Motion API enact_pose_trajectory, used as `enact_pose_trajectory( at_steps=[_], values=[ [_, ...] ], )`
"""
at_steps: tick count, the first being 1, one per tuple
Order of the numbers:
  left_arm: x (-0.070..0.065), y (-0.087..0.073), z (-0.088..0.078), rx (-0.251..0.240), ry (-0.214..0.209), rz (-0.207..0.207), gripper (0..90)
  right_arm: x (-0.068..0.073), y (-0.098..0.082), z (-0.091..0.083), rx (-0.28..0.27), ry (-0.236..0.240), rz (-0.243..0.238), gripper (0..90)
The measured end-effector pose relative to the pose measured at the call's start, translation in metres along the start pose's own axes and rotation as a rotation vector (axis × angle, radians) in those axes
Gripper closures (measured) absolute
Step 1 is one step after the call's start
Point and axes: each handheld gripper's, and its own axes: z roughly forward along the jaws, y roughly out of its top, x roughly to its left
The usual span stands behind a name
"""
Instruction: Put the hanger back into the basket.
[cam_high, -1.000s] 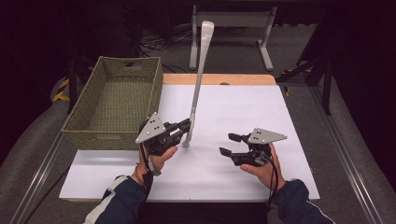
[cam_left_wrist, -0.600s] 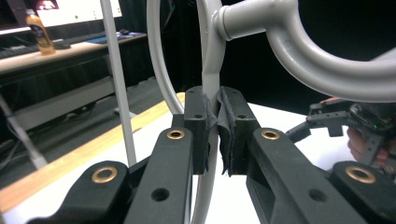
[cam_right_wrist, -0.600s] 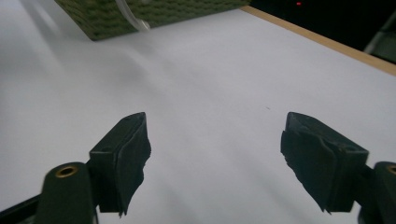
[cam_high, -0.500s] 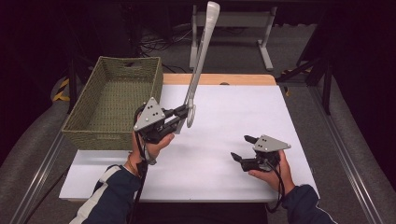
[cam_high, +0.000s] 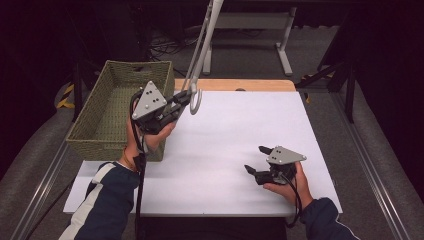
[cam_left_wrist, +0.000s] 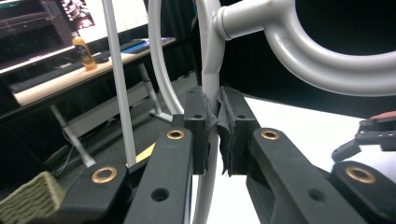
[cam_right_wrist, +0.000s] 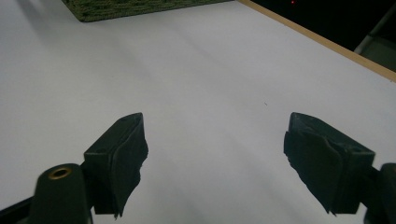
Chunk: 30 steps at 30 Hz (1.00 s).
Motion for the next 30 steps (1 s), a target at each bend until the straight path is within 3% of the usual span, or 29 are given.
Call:
enact_pose_trajectory(
  at_steps=[19,26,30],
  values=[
    [0.035,0.002,-0.011,0.063,0.122,0.035,82.6,0.002,-0.002,0.004,0.014,0.012,-0.003,20.9],
    [0.051,-0.023,-0.013,0.129,0.164,0.009,82.6,0.004,-0.003,0.006,0.026,0.018,-0.008,20.8],
    [0.058,-0.040,-0.013,0.187,0.198,0.020,82.5,0.005,-0.003,0.008,0.028,0.022,-0.012,20.9]
  ],
)
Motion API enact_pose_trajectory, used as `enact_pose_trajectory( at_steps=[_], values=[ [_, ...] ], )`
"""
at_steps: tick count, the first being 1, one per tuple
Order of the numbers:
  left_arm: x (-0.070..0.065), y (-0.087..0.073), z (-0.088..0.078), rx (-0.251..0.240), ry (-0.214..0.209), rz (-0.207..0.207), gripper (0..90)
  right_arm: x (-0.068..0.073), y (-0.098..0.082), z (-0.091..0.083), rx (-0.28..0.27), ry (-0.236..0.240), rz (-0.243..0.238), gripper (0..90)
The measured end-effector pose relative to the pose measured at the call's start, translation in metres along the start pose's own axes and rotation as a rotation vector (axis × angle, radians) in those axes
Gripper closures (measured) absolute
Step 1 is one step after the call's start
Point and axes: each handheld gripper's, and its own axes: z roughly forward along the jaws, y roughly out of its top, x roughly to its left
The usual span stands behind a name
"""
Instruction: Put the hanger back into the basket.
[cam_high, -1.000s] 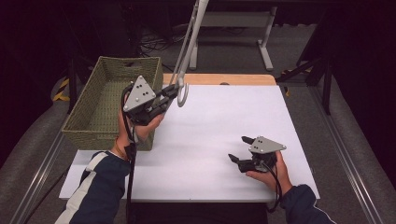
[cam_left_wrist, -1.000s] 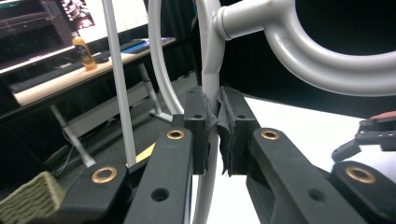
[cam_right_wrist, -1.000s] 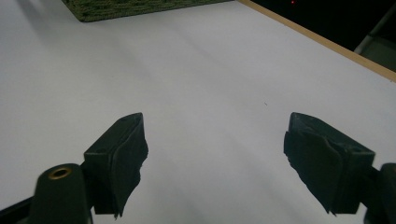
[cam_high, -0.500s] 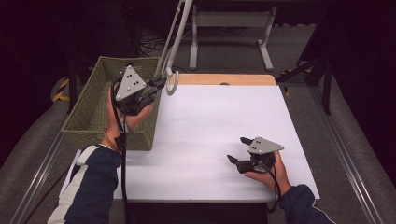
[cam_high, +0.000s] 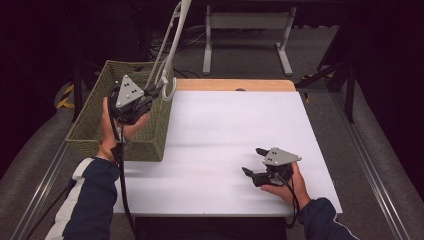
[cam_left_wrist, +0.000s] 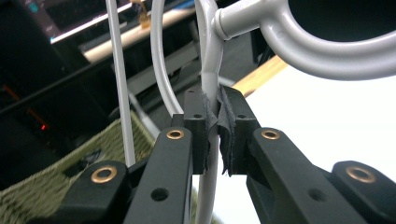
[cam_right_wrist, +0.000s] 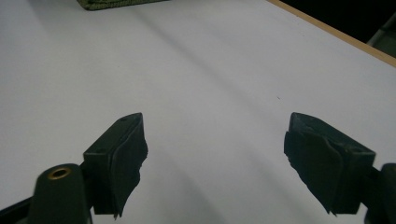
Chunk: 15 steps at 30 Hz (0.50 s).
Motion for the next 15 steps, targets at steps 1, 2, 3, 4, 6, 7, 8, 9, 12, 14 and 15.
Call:
enact_pose_trajectory(
  at_steps=[1,2,3,4,6,7,8,9,12,14,15],
  values=[
    [0.000,0.000,0.000,0.000,0.000,0.000,82.5,0.000,0.000,0.000,0.000,0.000,0.000,20.9],
    [0.003,-0.008,0.002,0.030,0.018,0.009,82.5,0.000,-0.001,0.001,0.005,0.003,-0.003,20.8],
    [0.005,-0.012,0.003,0.045,0.030,0.012,82.5,0.000,-0.001,0.001,0.006,0.004,-0.001,20.8],
    [0.006,-0.017,0.005,0.074,0.055,0.027,82.5,0.001,-0.001,0.002,0.007,0.006,0.002,20.8],
    [0.007,-0.022,0.007,0.106,0.082,0.050,82.5,0.001,-0.001,0.002,0.008,0.010,0.004,20.8],
    [0.009,-0.025,0.009,0.128,0.086,0.047,82.5,0.001,-0.001,0.002,0.009,0.012,0.002,20.8],
    [0.011,-0.028,0.011,0.148,0.092,0.046,82.5,0.002,-0.001,0.002,0.009,0.010,0.000,20.8],
    [0.013,-0.032,0.013,0.171,0.100,0.037,82.5,0.002,-0.001,0.002,0.010,0.010,-0.001,20.7],
    [0.021,-0.040,0.017,0.210,0.108,-0.003,82.4,0.002,-0.001,0.003,0.012,0.014,-0.002,20.7],
    [0.022,-0.043,0.018,0.219,0.116,-0.009,82.4,0.002,-0.001,0.003,0.012,0.020,-0.001,20.7],
    [0.024,-0.048,0.021,0.248,0.126,-0.020,82.4,0.003,-0.001,0.003,0.013,0.020,-0.003,20.7]
  ],
)
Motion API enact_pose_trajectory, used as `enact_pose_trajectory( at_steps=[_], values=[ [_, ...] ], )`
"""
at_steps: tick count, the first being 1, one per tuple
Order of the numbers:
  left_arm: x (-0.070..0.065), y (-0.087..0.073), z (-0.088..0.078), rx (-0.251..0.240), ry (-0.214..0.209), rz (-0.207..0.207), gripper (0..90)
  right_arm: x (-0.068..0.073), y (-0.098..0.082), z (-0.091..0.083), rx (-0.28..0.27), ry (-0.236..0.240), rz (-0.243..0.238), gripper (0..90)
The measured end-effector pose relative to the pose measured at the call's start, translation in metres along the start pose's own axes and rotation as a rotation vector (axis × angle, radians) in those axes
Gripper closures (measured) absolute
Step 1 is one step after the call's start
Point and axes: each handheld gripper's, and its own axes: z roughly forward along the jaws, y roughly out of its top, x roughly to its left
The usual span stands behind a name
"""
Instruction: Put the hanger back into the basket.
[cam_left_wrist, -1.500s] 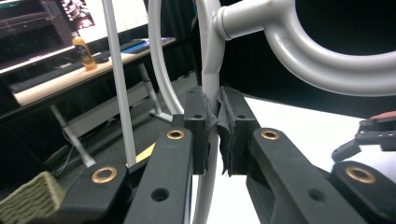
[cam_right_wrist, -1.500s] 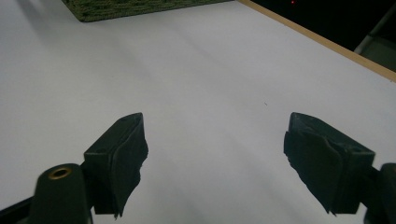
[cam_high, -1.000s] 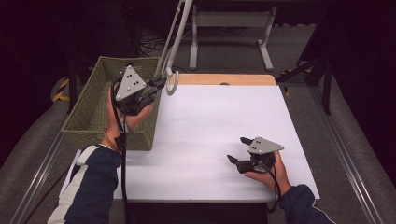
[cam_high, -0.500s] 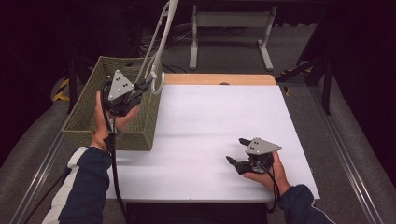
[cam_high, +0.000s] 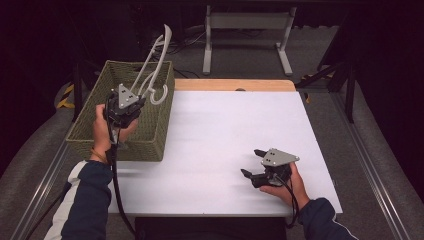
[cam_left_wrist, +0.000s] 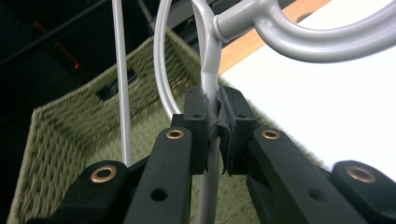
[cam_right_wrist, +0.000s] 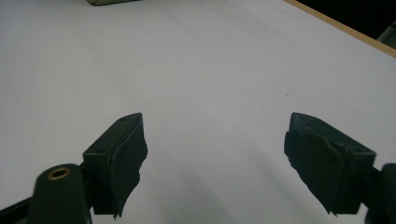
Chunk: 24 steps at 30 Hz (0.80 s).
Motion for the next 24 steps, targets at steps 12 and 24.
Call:
enact_pose_trajectory(
  at_steps=[12,24],
  values=[
    [0.016,-0.020,0.017,0.082,0.018,-0.052,82.1,0.001,-0.001,0.002,0.008,0.017,-0.001,20.6],
    [0.017,-0.020,0.023,0.164,0.043,-0.031,79.2,0.001,-0.001,0.003,0.020,0.033,-0.006,20.6]
  ],
)
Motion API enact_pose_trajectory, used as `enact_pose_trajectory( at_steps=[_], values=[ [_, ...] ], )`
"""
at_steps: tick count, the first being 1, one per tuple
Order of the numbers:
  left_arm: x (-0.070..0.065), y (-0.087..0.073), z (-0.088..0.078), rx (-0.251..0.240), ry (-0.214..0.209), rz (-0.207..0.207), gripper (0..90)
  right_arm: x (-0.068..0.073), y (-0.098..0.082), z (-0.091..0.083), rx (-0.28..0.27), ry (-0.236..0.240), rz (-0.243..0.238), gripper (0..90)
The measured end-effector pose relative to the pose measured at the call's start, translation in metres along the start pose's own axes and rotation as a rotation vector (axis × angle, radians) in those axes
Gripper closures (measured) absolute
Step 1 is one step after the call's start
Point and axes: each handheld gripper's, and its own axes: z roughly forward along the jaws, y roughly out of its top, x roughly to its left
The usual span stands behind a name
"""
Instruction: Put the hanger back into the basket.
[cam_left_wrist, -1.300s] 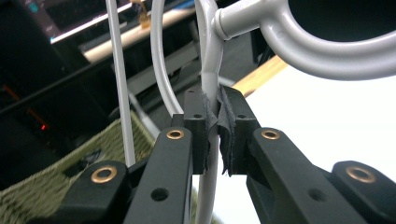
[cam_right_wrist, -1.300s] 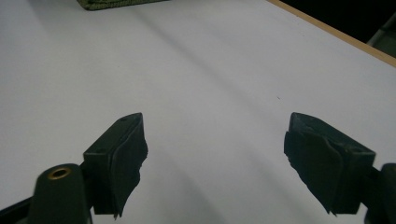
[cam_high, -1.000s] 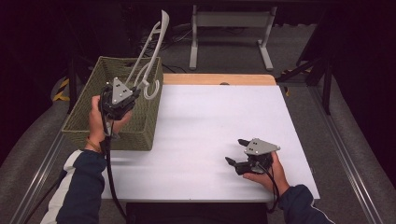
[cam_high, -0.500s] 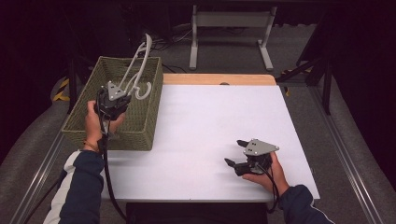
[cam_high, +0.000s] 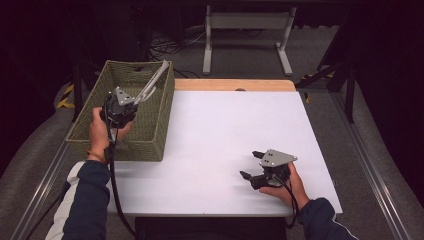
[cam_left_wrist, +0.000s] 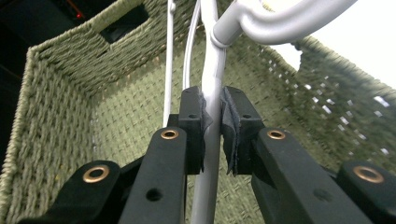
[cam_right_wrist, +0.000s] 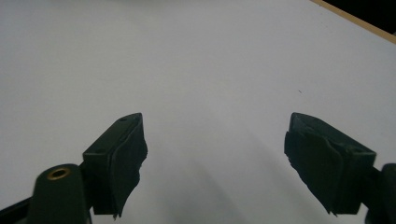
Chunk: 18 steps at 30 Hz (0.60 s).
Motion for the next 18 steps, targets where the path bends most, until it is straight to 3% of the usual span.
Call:
enact_pose_trajectory(
  at_steps=[4,6,7,8,10,12,14,18],
  values=[
    [0.002,-0.002,0.002,0.026,0.011,-0.004,79.0,0.001,0.000,0.000,0.003,0.006,-0.003,20.6],
    [0.004,-0.003,-0.001,0.010,0.025,-0.011,77.2,0.000,0.001,-0.001,0.004,0.006,-0.004,20.6],
    [0.004,-0.004,-0.003,0.002,0.012,-0.025,72.7,0.000,0.001,-0.001,0.003,0.005,-0.002,20.6],
    [0.006,-0.005,-0.005,-0.015,-0.006,0.007,72.7,0.000,0.000,-0.001,0.004,0.003,-0.001,20.6],
    [0.003,-0.005,-0.007,-0.011,0.005,0.020,72.1,0.000,0.001,-0.001,0.003,0.003,-0.001,20.6],
    [0.003,-0.005,-0.010,-0.035,-0.014,0.022,70.1,0.000,0.001,-0.001,0.002,0.000,-0.001,20.6],
    [0.003,-0.005,-0.013,-0.061,-0.001,0.011,67.9,0.000,0.001,-0.002,-0.001,-0.005,-0.003,20.6],
    [-0.002,-0.004,-0.022,-0.146,-0.045,-0.006,62.4,-0.001,0.002,-0.004,-0.012,-0.016,0.001,20.8]
  ],
)
